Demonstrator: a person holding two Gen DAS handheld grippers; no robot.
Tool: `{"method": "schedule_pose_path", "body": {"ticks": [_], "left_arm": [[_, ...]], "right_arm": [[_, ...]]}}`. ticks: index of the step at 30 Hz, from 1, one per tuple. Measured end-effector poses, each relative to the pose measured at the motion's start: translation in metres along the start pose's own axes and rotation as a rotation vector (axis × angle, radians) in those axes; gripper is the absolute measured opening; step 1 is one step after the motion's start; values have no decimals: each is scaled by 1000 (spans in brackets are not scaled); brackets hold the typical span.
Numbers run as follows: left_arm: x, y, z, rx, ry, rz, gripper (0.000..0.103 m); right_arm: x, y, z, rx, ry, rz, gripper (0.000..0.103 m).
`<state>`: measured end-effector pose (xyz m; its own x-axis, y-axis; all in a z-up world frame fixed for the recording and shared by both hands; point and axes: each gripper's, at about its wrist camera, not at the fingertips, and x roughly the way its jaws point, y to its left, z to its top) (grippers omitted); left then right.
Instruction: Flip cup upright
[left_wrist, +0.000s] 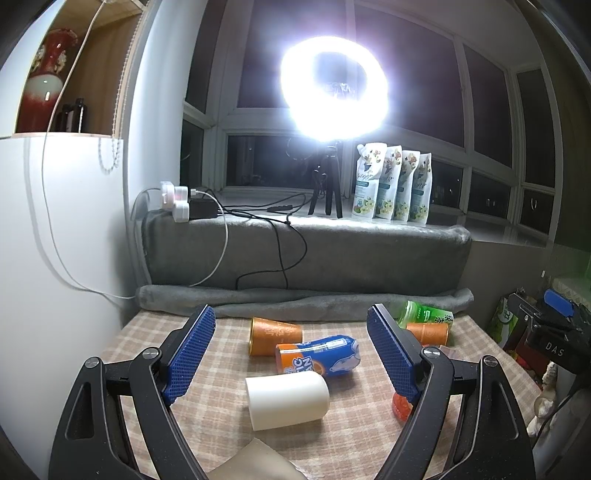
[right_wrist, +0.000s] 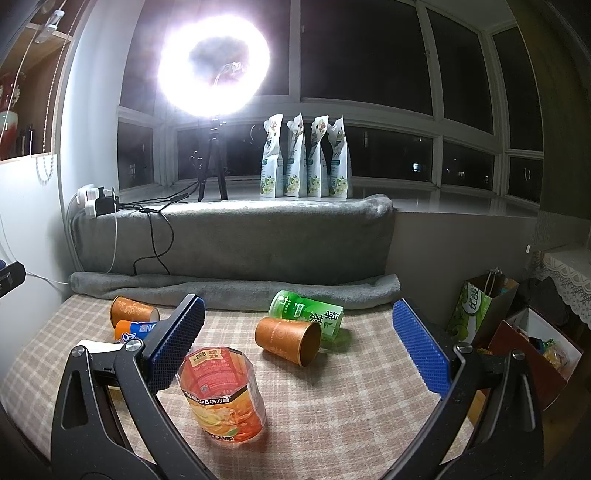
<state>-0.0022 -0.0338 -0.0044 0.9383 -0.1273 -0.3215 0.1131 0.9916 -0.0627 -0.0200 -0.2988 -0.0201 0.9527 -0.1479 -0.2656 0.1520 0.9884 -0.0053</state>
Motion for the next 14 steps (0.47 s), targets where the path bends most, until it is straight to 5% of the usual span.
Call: {"method": "schedule_pose_path", "body": {"ticks": [14], "left_arm": [[1,1,2,15,-6,12,88]], "right_arm": [[5,4,-5,-11,13,4,103]]}}
